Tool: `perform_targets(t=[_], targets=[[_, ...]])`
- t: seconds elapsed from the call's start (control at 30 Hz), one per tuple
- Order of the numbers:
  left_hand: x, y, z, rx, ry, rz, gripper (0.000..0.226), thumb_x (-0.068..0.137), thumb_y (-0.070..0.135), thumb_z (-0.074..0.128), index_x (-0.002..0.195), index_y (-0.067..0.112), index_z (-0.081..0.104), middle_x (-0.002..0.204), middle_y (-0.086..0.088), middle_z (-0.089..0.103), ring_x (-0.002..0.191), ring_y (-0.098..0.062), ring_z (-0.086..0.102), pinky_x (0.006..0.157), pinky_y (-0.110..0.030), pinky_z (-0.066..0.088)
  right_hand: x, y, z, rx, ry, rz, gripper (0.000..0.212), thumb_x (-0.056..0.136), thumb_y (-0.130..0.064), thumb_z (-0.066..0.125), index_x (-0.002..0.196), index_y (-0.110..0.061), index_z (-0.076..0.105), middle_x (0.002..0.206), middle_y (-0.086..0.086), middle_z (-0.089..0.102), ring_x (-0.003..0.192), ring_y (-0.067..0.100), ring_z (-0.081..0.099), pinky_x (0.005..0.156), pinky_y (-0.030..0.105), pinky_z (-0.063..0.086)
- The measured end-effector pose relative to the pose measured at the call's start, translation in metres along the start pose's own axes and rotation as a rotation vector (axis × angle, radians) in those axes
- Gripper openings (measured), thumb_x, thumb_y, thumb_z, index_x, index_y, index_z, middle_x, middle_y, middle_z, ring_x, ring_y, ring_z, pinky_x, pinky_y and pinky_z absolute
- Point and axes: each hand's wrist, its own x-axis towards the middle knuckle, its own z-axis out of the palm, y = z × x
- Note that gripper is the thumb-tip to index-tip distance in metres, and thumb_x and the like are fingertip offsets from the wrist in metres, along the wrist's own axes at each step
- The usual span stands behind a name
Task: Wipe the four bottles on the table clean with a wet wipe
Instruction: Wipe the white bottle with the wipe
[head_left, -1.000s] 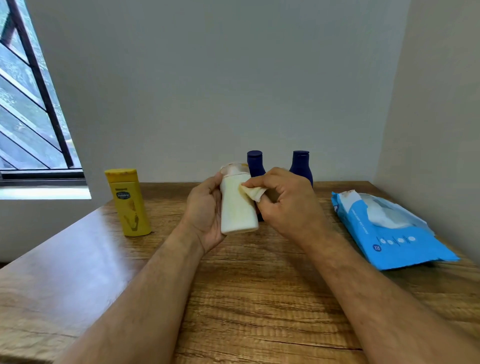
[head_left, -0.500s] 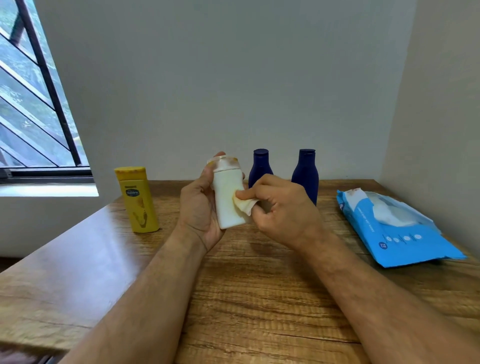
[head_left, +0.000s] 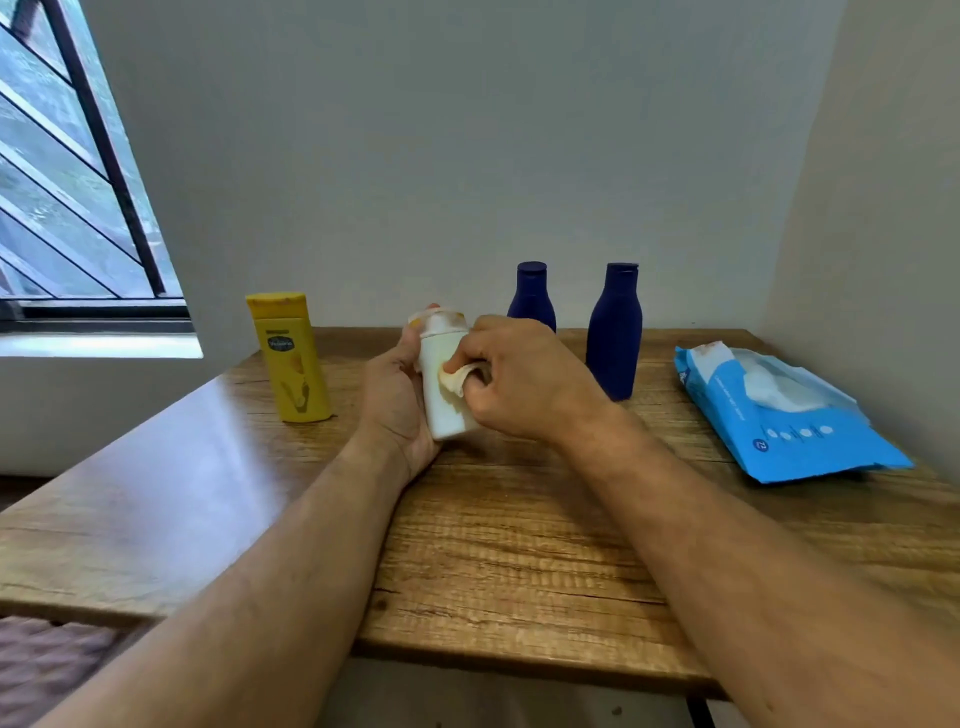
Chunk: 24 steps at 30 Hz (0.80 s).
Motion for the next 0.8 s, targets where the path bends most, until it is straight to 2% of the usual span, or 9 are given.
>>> perform_targets(t=[0.17,0.3,0.4,0.53,0.6,0.67,0.8], targets=[[0.001,-0.004,-0.004,-0.027,0.011,-0.005,0.043,0.104,0.04,0.042,0.136,0.02,0.063,0.107,-0.016,0.07,0.087,-0.029,0.07,0.083,-0.049,0.057,-0.014,0.001,0.012,0.035,-0.005,0.051,0.026,0.089,-0.02,0.058,0.112,-0.017,0.072,0.106,-0.004,0.063,0.091,0.01,0.058,0.083,0.025,0.051],[-0.003,-0.001,-0.005,-0.072,-0.019,0.021,0.052,0.091,0.038,0.054,0.138,0.017,0.061,0.107,-0.015,0.064,0.086,-0.029,0.062,0.085,-0.047,0.051,-0.027,0.006,0.003,0.046,-0.078,0.011,0.024,0.087,-0.021,0.063,0.108,-0.018,0.073,0.1,-0.007,0.063,0.088,0.007,0.058,0.079,0.027,0.053],[-0.007,0.004,-0.006,-0.093,-0.084,0.041,0.048,0.093,0.037,0.052,0.136,0.019,0.061,0.105,-0.015,0.065,0.084,-0.029,0.063,0.084,-0.046,0.052,-0.025,0.003,0.004,0.086,0.008,0.017,0.025,0.089,-0.02,0.065,0.113,-0.019,0.072,0.105,-0.008,0.062,0.093,0.007,0.058,0.084,0.024,0.053],[-0.017,0.002,-0.001,-0.015,-0.176,-0.029,0.051,0.091,0.037,0.052,0.137,0.02,0.062,0.124,-0.018,0.067,0.105,-0.033,0.067,0.097,-0.057,0.051,-0.02,0.002,0.006,0.174,0.215,0.077,0.027,0.093,-0.02,0.063,0.12,-0.018,0.069,0.108,-0.006,0.06,0.095,0.01,0.058,0.085,0.027,0.054],[-0.019,0.002,0.004,0.017,-0.166,-0.055,0.052,0.092,0.037,0.051,0.139,0.02,0.061,0.131,-0.019,0.066,0.111,-0.035,0.065,0.102,-0.06,0.047,-0.019,0.004,0.005,0.176,0.233,0.088,0.028,0.093,-0.02,0.064,0.12,-0.018,0.069,0.105,-0.005,0.06,0.093,0.01,0.058,0.083,0.026,0.054],[-0.017,0.002,0.006,0.012,-0.124,-0.048,0.046,0.099,0.036,0.046,0.139,0.02,0.061,0.128,-0.019,0.067,0.109,-0.035,0.065,0.102,-0.06,0.047,-0.02,0.007,0.004,0.176,0.163,0.076,0.027,0.091,-0.02,0.066,0.118,-0.017,0.071,0.102,-0.007,0.06,0.09,0.008,0.057,0.079,0.021,0.051],[-0.005,0.005,0.001,-0.055,0.014,-0.002,0.043,0.099,0.04,0.048,0.13,0.015,0.066,0.103,-0.017,0.066,0.085,-0.029,0.064,0.094,-0.049,0.05,-0.022,0.002,0.003,0.149,-0.118,0.037,0.027,0.088,-0.02,0.067,0.115,-0.019,0.073,0.104,-0.011,0.061,0.087,0.002,0.054,0.071,0.009,0.039]])
